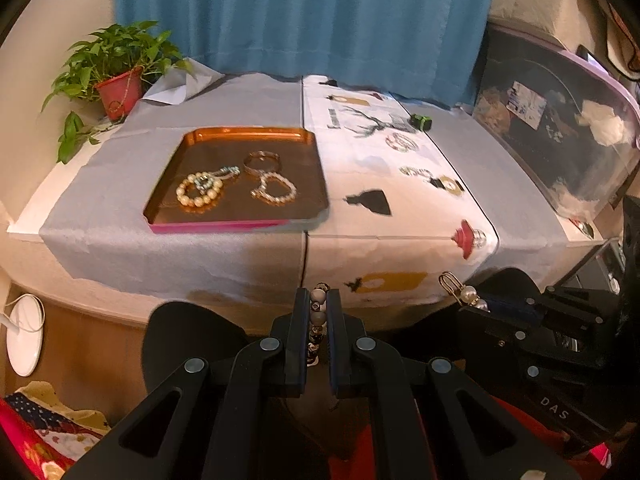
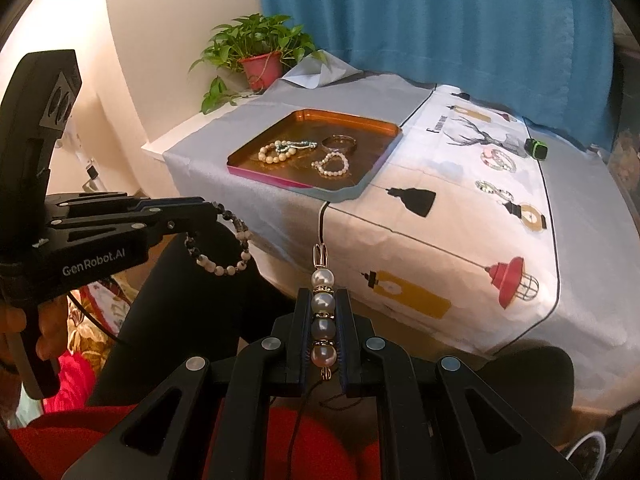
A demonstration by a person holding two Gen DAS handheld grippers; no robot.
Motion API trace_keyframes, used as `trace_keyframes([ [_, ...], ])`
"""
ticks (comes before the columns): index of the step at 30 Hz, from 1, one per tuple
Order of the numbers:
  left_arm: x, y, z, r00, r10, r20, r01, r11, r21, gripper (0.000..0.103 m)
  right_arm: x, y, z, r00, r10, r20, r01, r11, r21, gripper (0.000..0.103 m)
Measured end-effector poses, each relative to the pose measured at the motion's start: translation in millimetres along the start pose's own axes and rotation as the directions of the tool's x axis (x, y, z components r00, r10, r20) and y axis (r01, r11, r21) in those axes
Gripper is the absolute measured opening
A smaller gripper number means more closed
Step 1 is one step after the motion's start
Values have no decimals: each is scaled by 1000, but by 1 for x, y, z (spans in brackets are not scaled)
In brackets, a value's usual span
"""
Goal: Organize jewelry
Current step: 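Carry the pearl charm and dark bead bracelet with both tools over the orange tray, then open both tools to drop the jewelry into the tray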
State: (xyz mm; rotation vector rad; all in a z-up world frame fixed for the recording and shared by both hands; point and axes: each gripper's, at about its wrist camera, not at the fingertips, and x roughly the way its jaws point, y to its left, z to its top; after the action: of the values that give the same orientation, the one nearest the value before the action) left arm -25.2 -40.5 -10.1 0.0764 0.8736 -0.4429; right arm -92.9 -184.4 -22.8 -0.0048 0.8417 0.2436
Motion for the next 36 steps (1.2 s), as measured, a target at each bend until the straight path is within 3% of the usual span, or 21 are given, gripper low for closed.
trace_keyframes([
  [11, 16, 51, 67, 996, 37, 78, -35, 999, -25, 6, 51, -8, 71, 1000, 17, 6, -17, 1000, 9, 12],
  [20, 58, 91, 130, 991, 71, 114, -67, 997, -42, 6, 120, -15, 146, 1000, 15, 24, -15, 1000, 13, 12],
  [27, 108, 112, 156, 993, 88, 85, -84, 995, -46, 6, 177, -24, 187, 1000, 9, 14, -10, 999, 31, 12],
  [36, 166, 131, 169, 991, 129, 20, -128, 991, -40, 6, 231, -37, 201, 1000, -2, -31, 4, 999, 52, 12],
])
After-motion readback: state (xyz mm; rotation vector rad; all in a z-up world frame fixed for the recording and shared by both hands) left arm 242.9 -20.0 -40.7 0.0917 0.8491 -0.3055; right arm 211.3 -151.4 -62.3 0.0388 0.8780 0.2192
